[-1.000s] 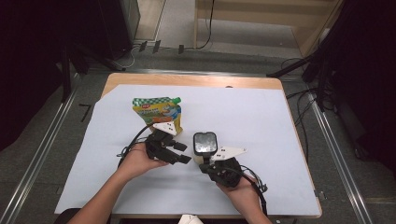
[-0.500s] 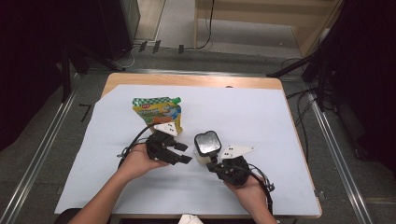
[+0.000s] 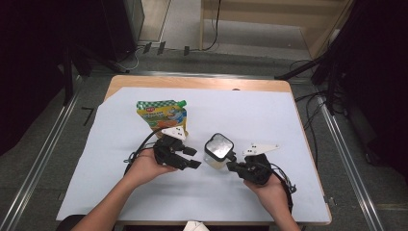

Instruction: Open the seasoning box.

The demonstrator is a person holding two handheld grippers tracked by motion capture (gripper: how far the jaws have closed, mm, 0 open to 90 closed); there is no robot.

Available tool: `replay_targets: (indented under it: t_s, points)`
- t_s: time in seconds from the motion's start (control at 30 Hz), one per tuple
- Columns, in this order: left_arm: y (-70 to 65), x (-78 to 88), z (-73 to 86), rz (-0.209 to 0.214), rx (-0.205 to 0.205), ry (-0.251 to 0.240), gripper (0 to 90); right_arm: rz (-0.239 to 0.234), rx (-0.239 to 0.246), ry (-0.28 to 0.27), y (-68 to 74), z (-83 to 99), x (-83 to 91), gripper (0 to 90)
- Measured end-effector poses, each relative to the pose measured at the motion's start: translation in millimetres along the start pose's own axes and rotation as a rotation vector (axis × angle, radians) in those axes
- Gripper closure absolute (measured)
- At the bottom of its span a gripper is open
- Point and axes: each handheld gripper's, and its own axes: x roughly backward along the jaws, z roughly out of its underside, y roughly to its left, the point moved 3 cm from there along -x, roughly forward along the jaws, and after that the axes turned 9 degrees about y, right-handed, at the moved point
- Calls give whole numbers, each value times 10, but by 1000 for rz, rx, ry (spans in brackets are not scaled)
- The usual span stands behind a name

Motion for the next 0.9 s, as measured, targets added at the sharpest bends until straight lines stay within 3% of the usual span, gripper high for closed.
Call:
replay_targets:
  t_s: [0.33,0.47,0.57,0.63,0.83,0.9]
  points:
    - [6,-64,-171,-21,-26,15,440,30,-27,23,-250,37,89,900]
    - [12,-90,-274,-31,-47,20,447,31,-15,34,-316,21,77,900]
    - [38,-110,-339,-19,-33,12,434,31,-15,30,-396,-14,58,900]
    - [67,-149,-380,15,-16,30,431,44,-3,31,-437,-40,46,900]
    - [109,-215,-463,-11,-38,-6,406,39,-12,19,-547,-80,41,900]
    - [129,-234,-460,-19,-38,4,387,35,-11,7,-539,-66,104,900]
